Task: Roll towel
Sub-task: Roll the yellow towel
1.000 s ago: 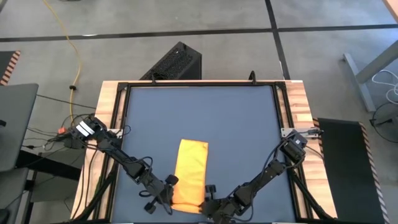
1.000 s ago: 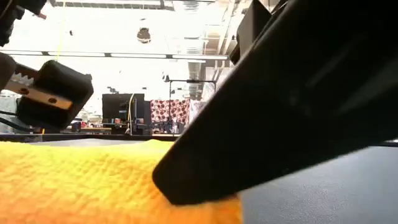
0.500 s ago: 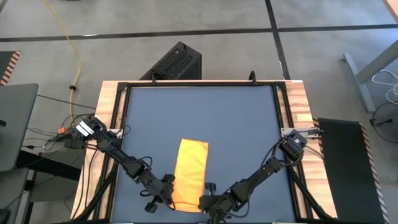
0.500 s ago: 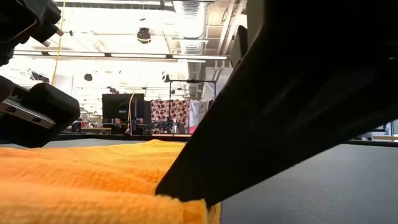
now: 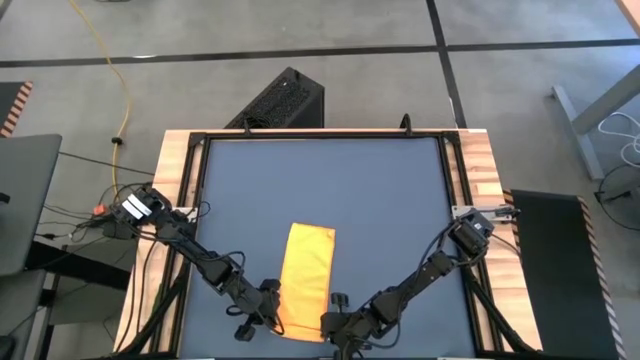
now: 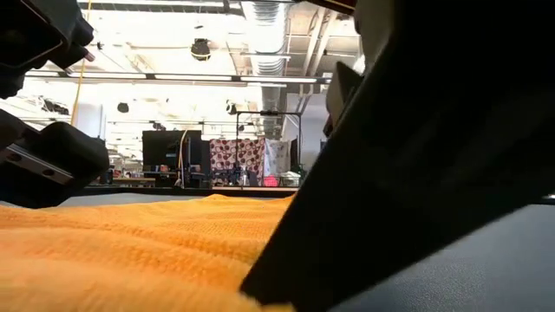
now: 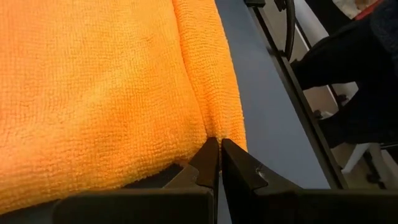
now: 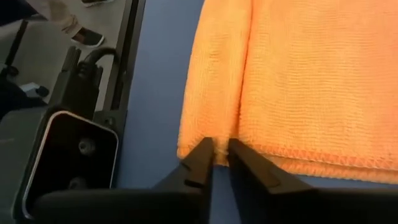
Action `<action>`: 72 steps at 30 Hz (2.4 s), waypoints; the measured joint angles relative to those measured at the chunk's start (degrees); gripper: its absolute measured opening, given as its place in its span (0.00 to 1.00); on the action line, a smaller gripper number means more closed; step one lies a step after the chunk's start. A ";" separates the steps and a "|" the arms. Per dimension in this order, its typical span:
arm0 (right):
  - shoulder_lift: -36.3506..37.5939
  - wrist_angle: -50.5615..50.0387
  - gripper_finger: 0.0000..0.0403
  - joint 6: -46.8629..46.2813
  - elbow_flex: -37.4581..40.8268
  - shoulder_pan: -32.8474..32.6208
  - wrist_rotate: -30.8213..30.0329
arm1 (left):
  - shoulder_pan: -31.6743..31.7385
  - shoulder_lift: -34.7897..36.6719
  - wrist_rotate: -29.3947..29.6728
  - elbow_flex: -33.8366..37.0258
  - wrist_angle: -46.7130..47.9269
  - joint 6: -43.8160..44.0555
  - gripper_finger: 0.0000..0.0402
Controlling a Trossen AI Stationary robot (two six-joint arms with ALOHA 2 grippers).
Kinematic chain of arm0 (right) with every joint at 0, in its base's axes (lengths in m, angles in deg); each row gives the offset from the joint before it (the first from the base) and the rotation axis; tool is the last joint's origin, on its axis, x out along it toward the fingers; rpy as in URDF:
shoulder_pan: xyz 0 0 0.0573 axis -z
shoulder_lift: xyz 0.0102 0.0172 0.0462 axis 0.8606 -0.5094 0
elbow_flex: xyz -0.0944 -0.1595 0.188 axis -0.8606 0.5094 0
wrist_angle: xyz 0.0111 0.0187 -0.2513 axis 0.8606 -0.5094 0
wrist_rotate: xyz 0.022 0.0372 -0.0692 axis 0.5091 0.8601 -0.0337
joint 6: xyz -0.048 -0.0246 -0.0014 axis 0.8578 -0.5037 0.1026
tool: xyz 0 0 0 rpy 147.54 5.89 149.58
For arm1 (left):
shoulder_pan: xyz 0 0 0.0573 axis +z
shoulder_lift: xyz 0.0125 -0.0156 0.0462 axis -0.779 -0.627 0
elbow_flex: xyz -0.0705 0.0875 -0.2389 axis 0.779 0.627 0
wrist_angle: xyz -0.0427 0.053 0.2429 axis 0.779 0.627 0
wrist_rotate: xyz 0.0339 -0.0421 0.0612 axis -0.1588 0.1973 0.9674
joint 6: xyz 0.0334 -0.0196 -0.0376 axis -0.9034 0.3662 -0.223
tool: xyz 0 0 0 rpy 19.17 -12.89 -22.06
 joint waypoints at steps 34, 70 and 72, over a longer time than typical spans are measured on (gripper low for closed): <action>9.97 -5.34 0.39 20.32 3.35 -2.51 -7.15 | 9.94 -0.02 -13.85 0.01 0.43 10.90 0.00; -1.41 9.67 0.40 27.22 1.87 -4.48 -16.60 | 10.05 0.00 -14.86 0.02 0.64 11.29 0.00; -2.77 10.81 0.40 25.72 1.92 -4.48 -16.11 | 10.05 -0.02 -14.86 0.04 0.64 11.30 0.00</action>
